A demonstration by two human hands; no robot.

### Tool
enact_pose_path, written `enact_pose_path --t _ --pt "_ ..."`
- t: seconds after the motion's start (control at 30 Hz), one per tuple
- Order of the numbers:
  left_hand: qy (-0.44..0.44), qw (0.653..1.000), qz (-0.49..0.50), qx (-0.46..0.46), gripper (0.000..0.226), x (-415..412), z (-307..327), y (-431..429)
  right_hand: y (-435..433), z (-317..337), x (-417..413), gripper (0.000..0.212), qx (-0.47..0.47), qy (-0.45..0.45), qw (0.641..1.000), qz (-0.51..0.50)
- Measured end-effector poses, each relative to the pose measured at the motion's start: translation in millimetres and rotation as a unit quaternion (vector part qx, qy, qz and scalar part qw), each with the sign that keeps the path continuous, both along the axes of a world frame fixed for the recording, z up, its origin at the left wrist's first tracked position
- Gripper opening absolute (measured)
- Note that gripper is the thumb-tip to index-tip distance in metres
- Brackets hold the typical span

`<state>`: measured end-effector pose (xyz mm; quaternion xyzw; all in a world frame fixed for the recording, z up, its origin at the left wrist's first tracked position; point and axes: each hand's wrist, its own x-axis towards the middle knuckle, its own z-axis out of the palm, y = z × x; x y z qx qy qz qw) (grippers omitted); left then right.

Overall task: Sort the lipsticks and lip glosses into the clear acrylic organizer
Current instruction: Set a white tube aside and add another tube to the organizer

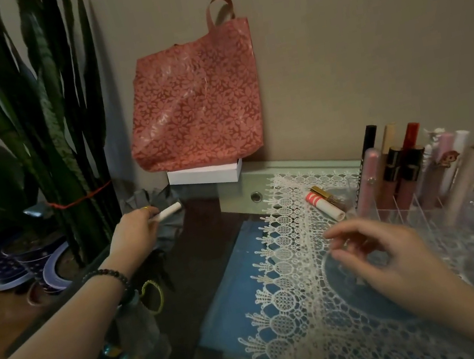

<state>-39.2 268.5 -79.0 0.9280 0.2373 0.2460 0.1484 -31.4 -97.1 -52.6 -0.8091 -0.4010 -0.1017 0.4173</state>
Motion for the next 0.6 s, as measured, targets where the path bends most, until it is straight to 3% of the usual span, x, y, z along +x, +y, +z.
enact_pose_path --t 0.23,0.4,0.6 --pt "-0.176 0.975 -0.053 -0.123 0.03 6.6 17.0 -46.3 -6.7 6.6 6.4 0.028 0.04 0.0 0.999 -0.003" --pt "-0.279 0.921 -0.183 -0.203 0.029 5.7 51.1 -128.3 -20.4 20.4 8.7 0.028 0.069 -0.001 0.998 -0.009" --pt "-0.294 0.827 -0.334 -0.343 0.031 -4.2 69.3 -227.3 -53.3 37.6 19.3 0.028 0.157 0.058 0.985 -0.03"
